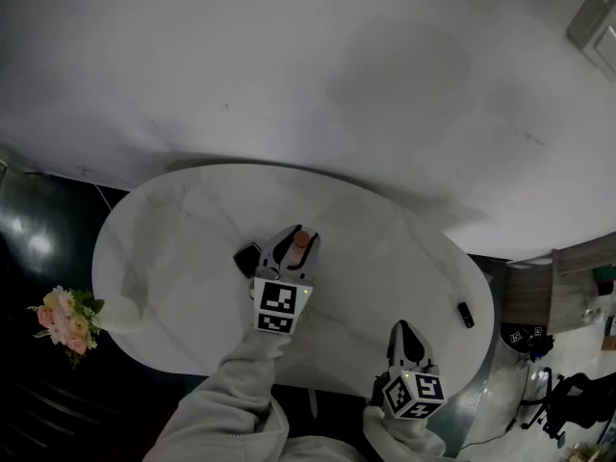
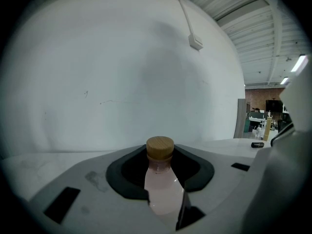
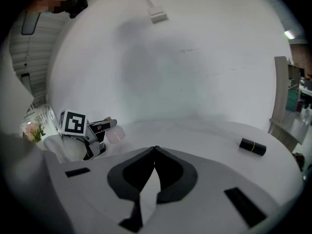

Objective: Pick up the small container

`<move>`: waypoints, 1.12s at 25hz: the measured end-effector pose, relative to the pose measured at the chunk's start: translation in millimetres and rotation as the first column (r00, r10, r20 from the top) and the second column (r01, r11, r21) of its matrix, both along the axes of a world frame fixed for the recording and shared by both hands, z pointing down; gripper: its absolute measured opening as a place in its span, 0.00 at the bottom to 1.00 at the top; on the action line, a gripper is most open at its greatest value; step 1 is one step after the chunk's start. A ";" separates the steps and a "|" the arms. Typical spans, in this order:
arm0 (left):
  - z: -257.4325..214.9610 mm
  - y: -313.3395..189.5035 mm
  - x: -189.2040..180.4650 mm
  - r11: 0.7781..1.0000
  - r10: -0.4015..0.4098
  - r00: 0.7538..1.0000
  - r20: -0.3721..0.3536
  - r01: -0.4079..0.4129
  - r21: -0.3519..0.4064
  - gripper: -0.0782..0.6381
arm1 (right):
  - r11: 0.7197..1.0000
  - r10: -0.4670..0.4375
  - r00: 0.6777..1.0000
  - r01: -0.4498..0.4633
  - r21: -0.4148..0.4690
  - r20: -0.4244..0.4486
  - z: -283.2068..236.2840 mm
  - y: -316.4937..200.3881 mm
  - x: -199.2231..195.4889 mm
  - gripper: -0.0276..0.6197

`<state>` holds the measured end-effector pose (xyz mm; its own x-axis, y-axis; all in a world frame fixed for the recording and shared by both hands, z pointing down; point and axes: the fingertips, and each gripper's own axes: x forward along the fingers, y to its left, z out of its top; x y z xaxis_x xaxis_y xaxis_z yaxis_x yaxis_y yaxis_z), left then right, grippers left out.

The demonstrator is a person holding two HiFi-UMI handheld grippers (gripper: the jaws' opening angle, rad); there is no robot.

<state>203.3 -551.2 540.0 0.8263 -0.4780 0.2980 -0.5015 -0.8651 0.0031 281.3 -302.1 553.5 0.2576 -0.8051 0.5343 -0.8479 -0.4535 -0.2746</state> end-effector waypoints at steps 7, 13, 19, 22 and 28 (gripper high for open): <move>-11.2 13.5 -26.6 0.999 -0.031 0.999 0.009 0.031 -0.016 0.29 | 0.999 -0.033 0.999 0.033 0.032 -0.011 -8.7 -11.3 -0.9 0.12; -17.3 27.1 -55.4 0.998 -0.059 0.998 0.015 0.060 -0.026 0.29 | 0.997 -0.065 0.998 0.066 0.049 -0.019 -15.8 -16.5 -10.6 0.12; -25.3 41.6 -82.1 0.996 -0.087 0.996 0.000 0.087 -0.030 0.29 | 0.993 -0.089 0.995 0.091 0.073 -0.035 -24.6 -18.8 -19.8 0.12; -24.2 51.0 -97.4 0.994 -0.104 0.995 -0.004 0.104 -0.036 0.29 | 0.992 -0.097 0.994 0.100 0.075 -0.040 -27.4 -16.5 -24.0 0.12; -35.2 70.6 -127.6 0.989 -0.136 0.991 -0.003 0.135 -0.056 0.29 | 0.989 -0.120 0.992 0.123 0.077 -0.051 -32.6 -17.3 -31.0 0.12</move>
